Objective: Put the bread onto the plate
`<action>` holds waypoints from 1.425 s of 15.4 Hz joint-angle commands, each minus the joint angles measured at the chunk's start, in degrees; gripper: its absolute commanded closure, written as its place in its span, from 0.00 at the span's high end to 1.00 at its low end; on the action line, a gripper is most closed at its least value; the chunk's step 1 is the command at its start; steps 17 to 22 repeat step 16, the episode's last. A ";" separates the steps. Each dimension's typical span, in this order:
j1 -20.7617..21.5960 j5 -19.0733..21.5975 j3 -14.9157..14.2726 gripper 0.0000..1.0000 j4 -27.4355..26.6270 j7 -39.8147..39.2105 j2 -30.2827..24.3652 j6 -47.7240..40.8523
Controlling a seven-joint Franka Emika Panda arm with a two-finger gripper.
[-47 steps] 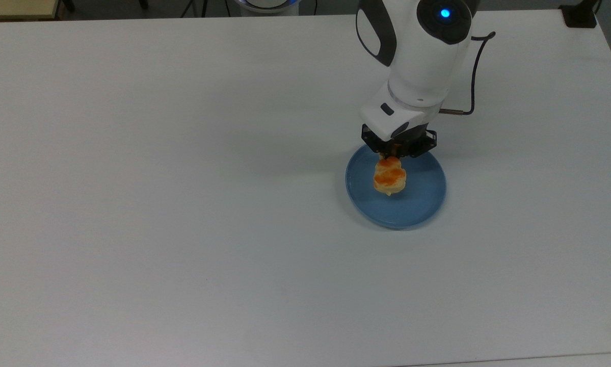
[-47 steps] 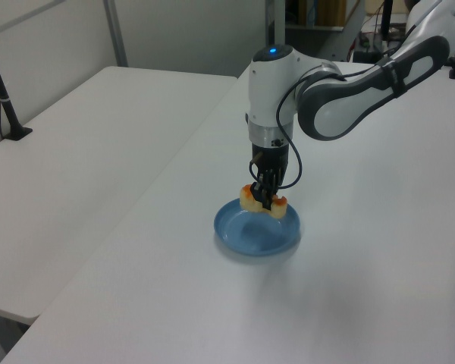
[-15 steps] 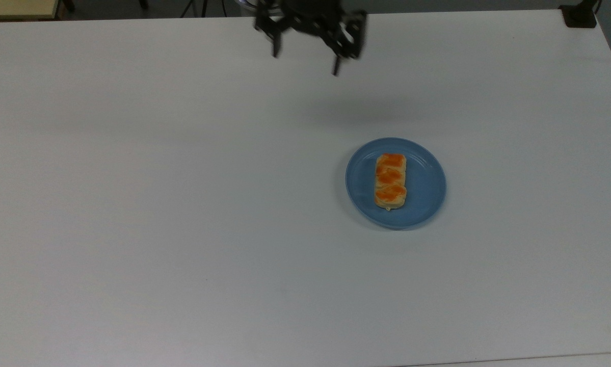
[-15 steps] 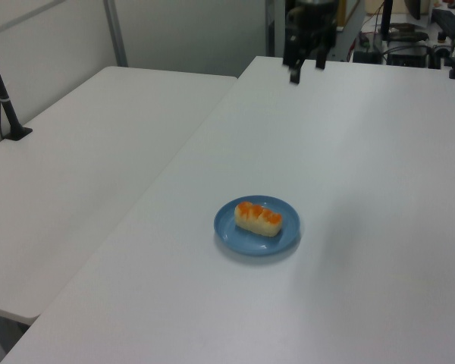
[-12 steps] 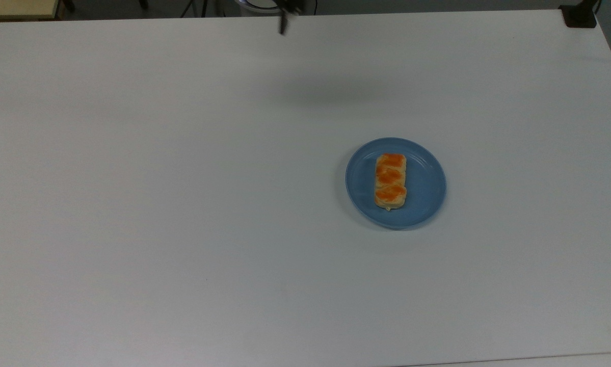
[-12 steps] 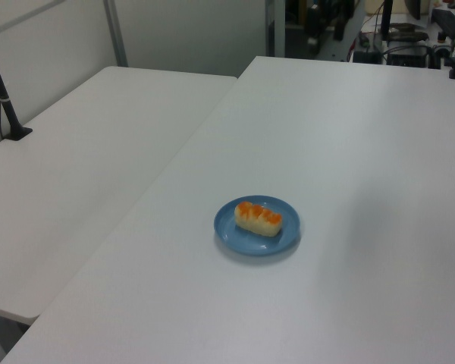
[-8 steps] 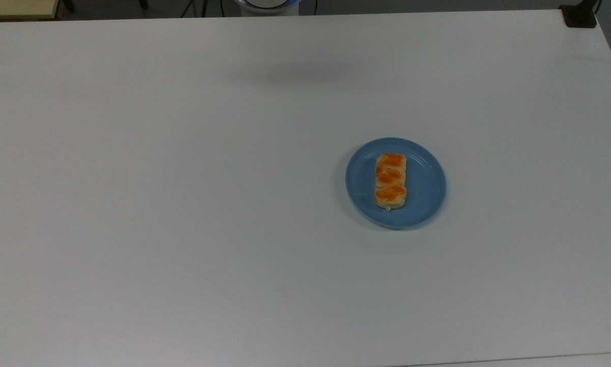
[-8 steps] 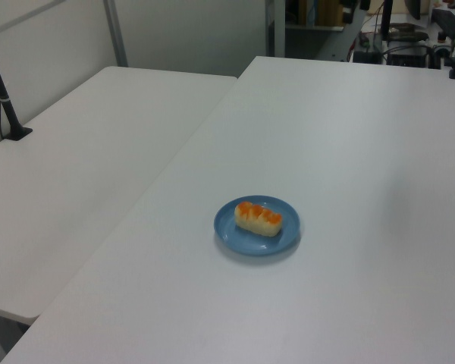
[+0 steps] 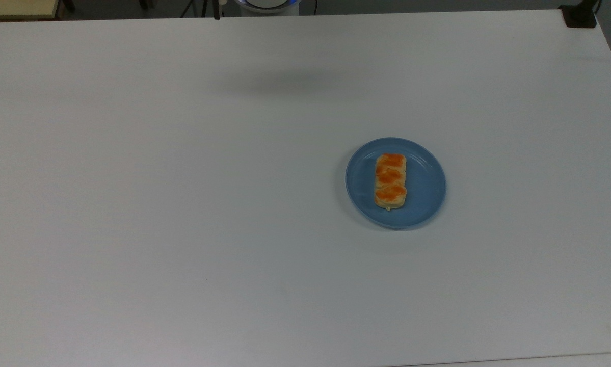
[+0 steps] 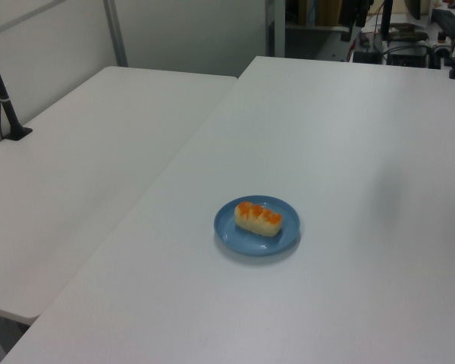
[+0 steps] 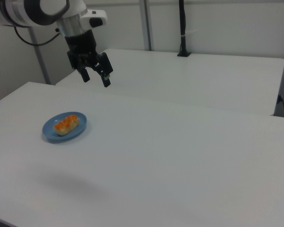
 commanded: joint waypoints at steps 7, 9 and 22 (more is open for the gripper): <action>0.21 0.21 -0.60 1.00 -1.24 -8.40 -1.33 0.76; 0.38 0.30 -0.60 1.00 -1.24 -8.33 -1.24 0.50; 0.29 0.73 -0.60 1.00 -0.45 -7.89 -1.24 -1.44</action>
